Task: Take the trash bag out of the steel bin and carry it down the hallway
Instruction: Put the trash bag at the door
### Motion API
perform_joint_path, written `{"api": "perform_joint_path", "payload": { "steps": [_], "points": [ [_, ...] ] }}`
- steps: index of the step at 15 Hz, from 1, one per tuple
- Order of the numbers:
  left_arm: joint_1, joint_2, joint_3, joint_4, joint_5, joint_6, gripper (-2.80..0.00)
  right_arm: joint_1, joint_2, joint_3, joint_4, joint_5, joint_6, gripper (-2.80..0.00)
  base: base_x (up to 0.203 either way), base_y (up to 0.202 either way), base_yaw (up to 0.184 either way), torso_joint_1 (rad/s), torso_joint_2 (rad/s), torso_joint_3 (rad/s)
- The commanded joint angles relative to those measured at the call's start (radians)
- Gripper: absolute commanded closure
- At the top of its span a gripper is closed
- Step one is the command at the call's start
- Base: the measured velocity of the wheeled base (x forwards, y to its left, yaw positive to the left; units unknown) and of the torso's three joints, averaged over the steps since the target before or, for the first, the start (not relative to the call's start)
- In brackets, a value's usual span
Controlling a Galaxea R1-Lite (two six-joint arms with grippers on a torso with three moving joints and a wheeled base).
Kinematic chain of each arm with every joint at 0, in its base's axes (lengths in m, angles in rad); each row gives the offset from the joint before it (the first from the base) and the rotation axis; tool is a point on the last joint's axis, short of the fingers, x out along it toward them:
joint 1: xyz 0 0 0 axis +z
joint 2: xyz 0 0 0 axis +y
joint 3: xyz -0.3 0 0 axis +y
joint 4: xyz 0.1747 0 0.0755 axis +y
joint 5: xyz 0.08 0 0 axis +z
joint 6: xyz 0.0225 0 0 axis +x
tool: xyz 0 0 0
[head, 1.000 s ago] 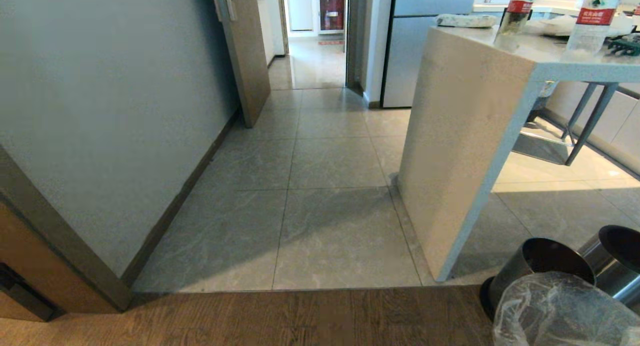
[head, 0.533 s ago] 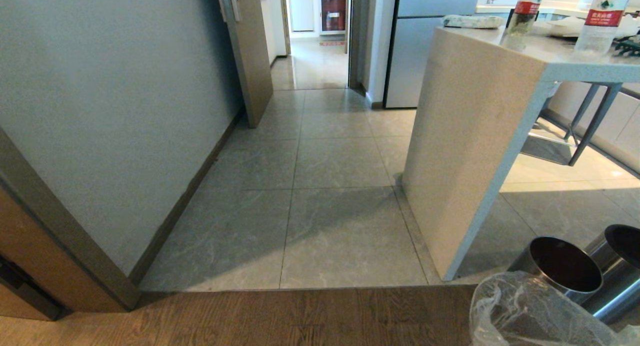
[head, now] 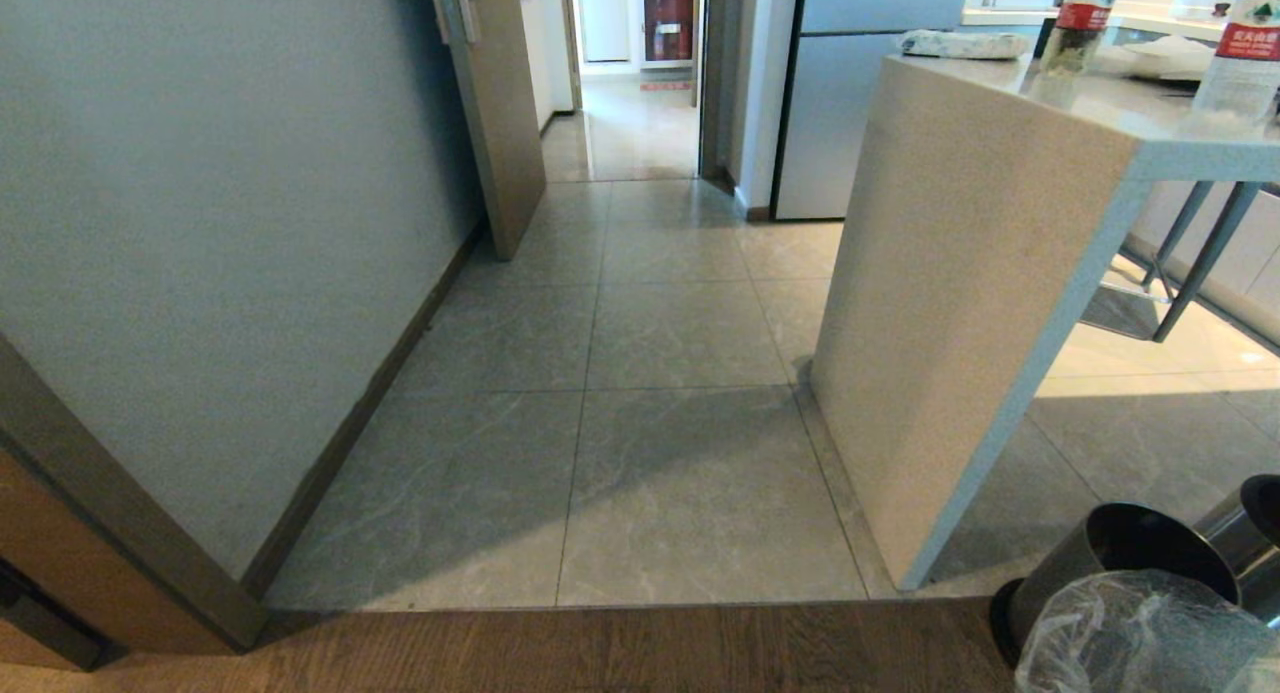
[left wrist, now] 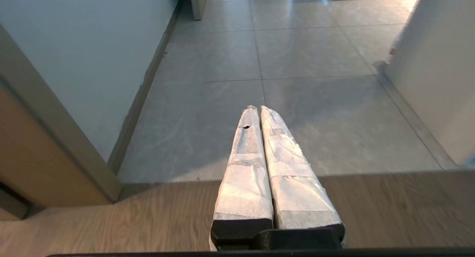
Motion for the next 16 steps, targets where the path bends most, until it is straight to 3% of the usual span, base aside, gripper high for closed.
{"api": "perform_joint_path", "payload": {
  "steps": [1, 16],
  "points": [
    [0.0, 0.0, 0.0, -0.001, 0.0, -0.001, 0.0, 0.001, 0.001, 0.002, 0.0, 0.0, 0.0, 0.0, 0.192, 0.0, 0.001, 0.004, 0.0, 0.004],
    [0.0, 0.0, 0.001, -0.001, 0.0, -0.005, 0.0, 0.001, 0.001, 0.002, 0.0, 0.0, 0.0, 0.0, 0.19, 0.0, 0.002, 0.002, 0.0, 0.003]
  ]
}}
